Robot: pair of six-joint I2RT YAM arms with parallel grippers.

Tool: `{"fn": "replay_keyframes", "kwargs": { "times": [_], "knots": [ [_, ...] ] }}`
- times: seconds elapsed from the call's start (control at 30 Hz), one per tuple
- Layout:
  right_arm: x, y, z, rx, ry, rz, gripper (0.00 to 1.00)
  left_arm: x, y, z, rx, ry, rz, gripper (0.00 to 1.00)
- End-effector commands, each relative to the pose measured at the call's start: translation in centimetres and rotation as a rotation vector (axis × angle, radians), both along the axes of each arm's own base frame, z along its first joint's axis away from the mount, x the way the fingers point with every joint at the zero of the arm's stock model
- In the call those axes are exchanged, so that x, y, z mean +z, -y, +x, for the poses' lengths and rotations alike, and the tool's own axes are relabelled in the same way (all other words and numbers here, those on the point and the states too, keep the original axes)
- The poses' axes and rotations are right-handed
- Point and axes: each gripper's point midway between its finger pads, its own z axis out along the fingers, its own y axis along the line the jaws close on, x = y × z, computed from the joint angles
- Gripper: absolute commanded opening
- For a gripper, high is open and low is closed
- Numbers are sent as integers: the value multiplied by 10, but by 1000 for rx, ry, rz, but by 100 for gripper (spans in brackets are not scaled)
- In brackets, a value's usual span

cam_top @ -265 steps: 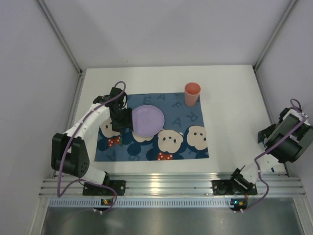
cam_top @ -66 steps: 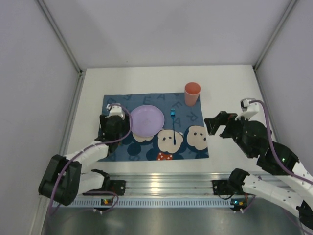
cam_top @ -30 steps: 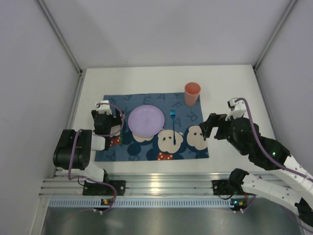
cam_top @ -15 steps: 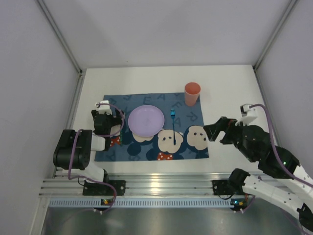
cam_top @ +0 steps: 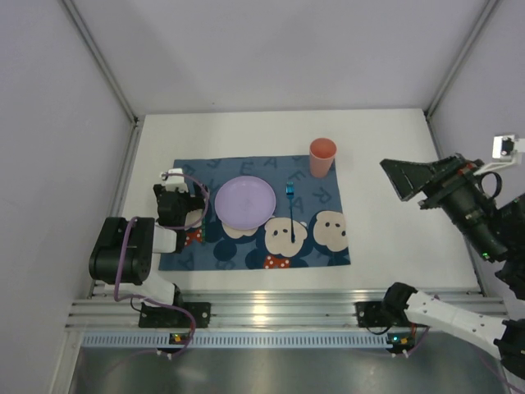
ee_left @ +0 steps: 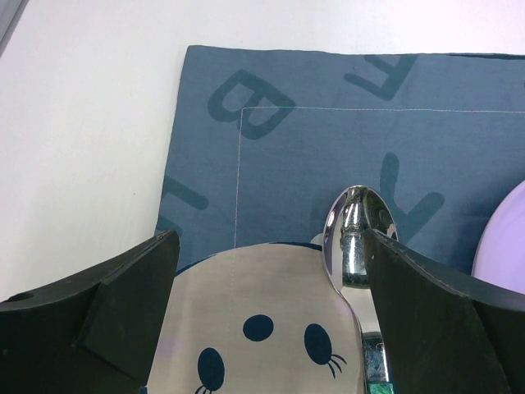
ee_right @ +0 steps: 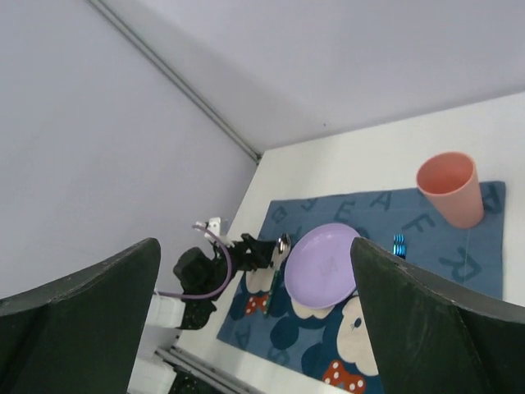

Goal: Set the dinner table for one person

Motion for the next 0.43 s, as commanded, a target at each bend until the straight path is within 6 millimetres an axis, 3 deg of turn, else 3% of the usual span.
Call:
{"fn": "replay_keyframes", "kwargs": {
  "times": [0.0,0.23,0.4],
  "knots": [
    [-29,-42,12,88,-131,-35,100,19,1,6,-10,84,-12,98],
    [-3,-38,6,100,-100,105,100,19,1,6,-11,82,-12,98],
    [-10,-41,7,103,-107,107,100,19,1,6,-10,82,-12,98]
  ]
}}
